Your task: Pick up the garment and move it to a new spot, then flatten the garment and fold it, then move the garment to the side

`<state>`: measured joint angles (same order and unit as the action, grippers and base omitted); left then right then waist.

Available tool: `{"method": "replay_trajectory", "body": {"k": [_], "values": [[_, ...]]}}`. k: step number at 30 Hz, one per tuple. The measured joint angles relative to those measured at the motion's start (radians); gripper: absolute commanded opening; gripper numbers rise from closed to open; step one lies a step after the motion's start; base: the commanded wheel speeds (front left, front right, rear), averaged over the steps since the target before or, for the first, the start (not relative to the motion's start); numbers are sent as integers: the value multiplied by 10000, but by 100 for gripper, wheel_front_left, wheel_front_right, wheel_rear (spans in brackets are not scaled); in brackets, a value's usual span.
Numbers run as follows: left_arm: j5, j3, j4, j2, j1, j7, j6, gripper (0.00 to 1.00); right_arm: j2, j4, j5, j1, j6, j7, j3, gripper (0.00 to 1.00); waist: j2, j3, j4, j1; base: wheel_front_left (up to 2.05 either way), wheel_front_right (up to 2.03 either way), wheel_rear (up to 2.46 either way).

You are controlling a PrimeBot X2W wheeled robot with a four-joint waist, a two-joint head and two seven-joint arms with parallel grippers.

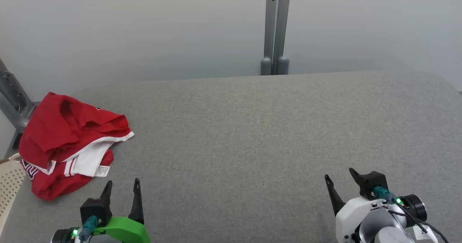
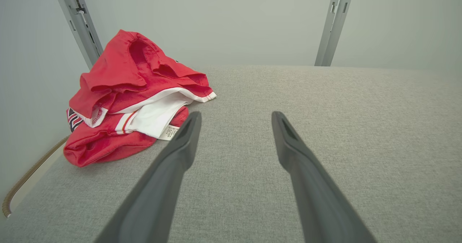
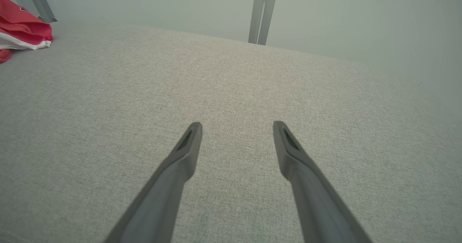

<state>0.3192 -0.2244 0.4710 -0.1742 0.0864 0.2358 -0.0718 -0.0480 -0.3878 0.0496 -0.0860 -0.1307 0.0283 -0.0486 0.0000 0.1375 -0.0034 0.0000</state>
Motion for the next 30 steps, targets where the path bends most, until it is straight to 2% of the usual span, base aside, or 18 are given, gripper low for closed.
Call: {"method": "replay_trajectory", "body": {"k": [10, 13, 30], "values": [[173, 96, -6, -19, -5, 8, -161, 100, -10, 50, -63, 13, 0, 90, 8, 100, 0, -23, 275, 0, 0, 0, 0], [389, 217, -36, -36, -67, 15, -163, 100, -15, 81, -416, 42, 0, 286, -54, 100, 0, -28, 499, 0, 0, 0, 0], [656, 261, -1016, -610, -382, -598, 2, 100, -15, -176, -1386, 138, -2, 1085, -623, 100, 0, -19, 2655, 0, 0, 0, 0]]}}
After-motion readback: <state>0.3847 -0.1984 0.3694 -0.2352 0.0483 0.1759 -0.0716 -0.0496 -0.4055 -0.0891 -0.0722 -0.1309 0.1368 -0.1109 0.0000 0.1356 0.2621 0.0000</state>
